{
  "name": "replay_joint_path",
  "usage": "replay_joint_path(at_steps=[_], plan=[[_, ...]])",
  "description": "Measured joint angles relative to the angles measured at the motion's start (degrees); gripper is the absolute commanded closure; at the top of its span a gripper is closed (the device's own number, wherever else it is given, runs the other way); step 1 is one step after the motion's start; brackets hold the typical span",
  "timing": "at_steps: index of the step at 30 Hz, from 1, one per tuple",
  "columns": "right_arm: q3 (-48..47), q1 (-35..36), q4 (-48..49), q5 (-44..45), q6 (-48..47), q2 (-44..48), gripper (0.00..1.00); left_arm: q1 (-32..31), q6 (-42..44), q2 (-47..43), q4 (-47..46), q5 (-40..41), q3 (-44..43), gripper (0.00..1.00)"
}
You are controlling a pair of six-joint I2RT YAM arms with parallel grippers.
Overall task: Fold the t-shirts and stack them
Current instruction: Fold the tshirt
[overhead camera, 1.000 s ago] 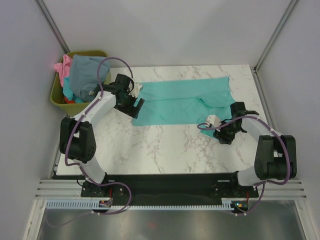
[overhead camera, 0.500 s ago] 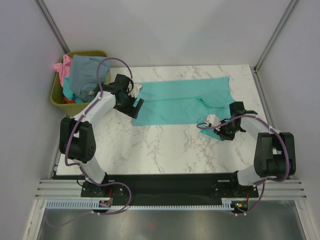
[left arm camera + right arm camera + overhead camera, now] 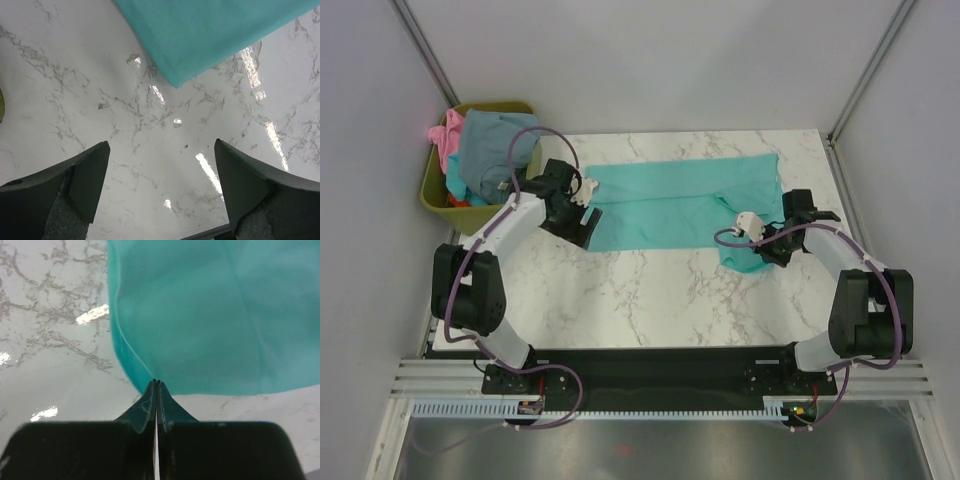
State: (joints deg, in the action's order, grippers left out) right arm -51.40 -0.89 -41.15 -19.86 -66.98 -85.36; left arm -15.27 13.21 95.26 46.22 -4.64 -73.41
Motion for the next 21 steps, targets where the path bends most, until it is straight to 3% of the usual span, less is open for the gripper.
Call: replay_joint_path(at_steps=[9,19,20,21], plan=[[-6.7,0.0,0.2,-0.2,3.8,0.7,1.00,2.1,0.0,-0.5,0.1,0.0,1.8,0.06],[-8.5,0.3,0.2,-0.2,5.9,0.0,1.00,4.2,0.0,8.0,0.1,0.1,-3.5,0.06],[-8.6,0.3,0.2,-0.2,6.1,-0.2,1.00,4.2,0.0,8.9,0.0,0.1,-4.3,0.26],[-8.7,0.3,0.2,-0.2,6.3,-0.4,1.00,4.3,-0.7,9.7,0.4,-2.8,-5.1,0.27]])
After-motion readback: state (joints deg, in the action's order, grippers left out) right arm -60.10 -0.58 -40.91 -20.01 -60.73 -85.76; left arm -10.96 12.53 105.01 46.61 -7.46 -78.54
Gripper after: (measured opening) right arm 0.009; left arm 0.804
